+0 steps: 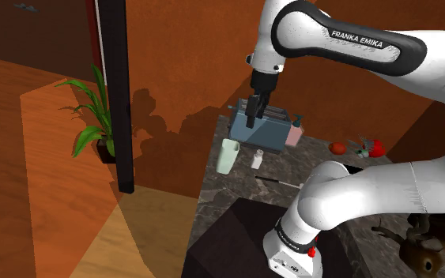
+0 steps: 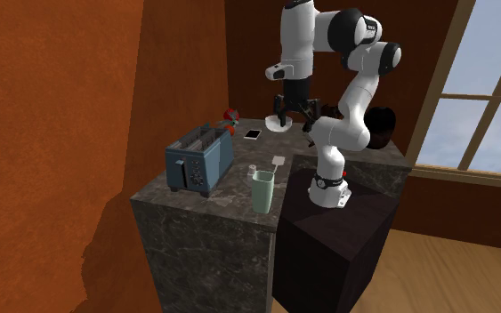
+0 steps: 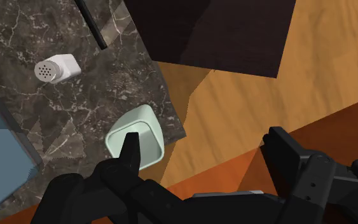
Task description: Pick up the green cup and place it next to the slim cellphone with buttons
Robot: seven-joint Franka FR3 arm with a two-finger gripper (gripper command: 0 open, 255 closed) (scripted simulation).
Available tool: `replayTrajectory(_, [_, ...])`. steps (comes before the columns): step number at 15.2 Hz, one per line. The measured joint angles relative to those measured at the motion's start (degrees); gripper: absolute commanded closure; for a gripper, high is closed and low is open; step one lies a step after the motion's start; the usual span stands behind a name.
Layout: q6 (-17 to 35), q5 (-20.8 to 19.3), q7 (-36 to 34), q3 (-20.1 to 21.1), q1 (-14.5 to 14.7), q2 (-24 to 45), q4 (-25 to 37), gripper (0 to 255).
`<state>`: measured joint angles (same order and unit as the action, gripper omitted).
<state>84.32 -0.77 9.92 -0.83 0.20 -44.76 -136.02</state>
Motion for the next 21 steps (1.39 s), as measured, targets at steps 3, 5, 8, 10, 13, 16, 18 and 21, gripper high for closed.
replayTrajectory(3, [2.4,-0.2,-0.6,0.1,-0.3,0.8,-1.5,0])
replayTrajectory(5, [6.3,-0.1,-1.7,0.4,-0.6,2.7,-3.6,0])
replayTrajectory(8, [12.7,-0.5,-3.2,0.6,-1.3,5.6,-6.8,0])
replayTrajectory(10, [17.2,-0.6,-4.5,0.9,-1.7,8.4,-8.3,0])
replayTrajectory(13, [23.2,-1.0,-6.3,1.2,-2.4,13.5,-9.0,0])
replayTrajectory(16, [29.2,-1.4,-8.0,1.4,-3.0,18.2,-10.2,0])
replayTrajectory(18, [31.2,-1.6,-8.1,1.3,-3.2,19.2,-11.1,0])
replayTrajectory(21, [34.0,-1.8,-8.3,1.2,-3.3,20.1,-12.9,0])
